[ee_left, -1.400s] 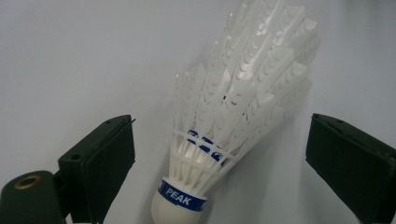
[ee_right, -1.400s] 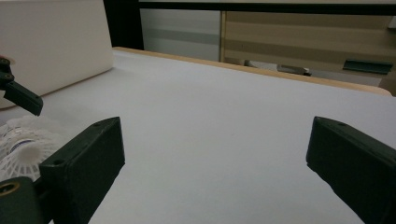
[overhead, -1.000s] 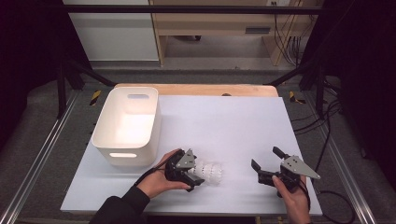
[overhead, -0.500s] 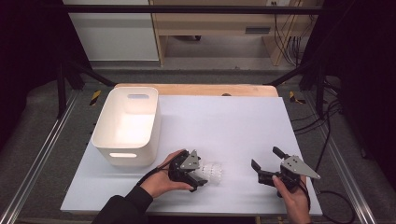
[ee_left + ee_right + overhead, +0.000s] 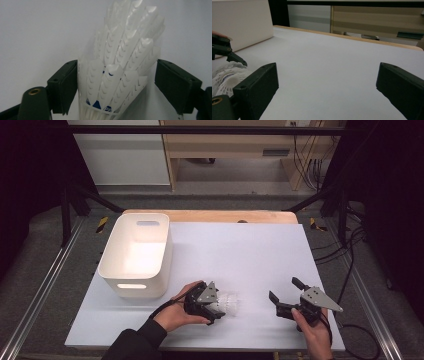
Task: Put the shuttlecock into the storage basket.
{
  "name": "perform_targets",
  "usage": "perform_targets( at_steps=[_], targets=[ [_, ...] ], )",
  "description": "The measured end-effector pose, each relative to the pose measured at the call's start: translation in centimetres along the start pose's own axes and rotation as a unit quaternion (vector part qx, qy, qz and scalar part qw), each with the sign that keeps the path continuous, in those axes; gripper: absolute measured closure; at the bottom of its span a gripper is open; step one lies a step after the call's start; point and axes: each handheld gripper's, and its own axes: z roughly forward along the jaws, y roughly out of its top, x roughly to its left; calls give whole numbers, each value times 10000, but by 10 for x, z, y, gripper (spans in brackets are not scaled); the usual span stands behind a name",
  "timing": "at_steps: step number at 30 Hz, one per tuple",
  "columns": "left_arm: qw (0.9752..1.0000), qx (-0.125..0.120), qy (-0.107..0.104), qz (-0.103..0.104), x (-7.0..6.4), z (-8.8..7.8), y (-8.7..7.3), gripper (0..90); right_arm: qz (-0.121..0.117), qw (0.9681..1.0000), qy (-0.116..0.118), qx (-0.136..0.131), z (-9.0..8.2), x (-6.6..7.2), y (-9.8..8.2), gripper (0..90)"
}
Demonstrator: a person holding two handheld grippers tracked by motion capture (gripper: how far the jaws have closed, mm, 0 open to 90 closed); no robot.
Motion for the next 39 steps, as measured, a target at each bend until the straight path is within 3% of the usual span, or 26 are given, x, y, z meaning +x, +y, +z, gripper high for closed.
perform_targets(
  at_steps=[10,19,31,39],
  targets=[
    [9999,-80,18,-73,0,1,1,218,1,10000,11,16,0,0,0,43],
    [10000,-50,64,-4,-3,3,2,249,19,10000,30,11,1,1,0,43],
    [9999,-27,154,23,-4,5,4,397,-1,10000,33,13,1,1,0,43],
    [9996,12,253,135,-4,5,4,560,7,10000,32,17,1,1,0,43]
  ],
)
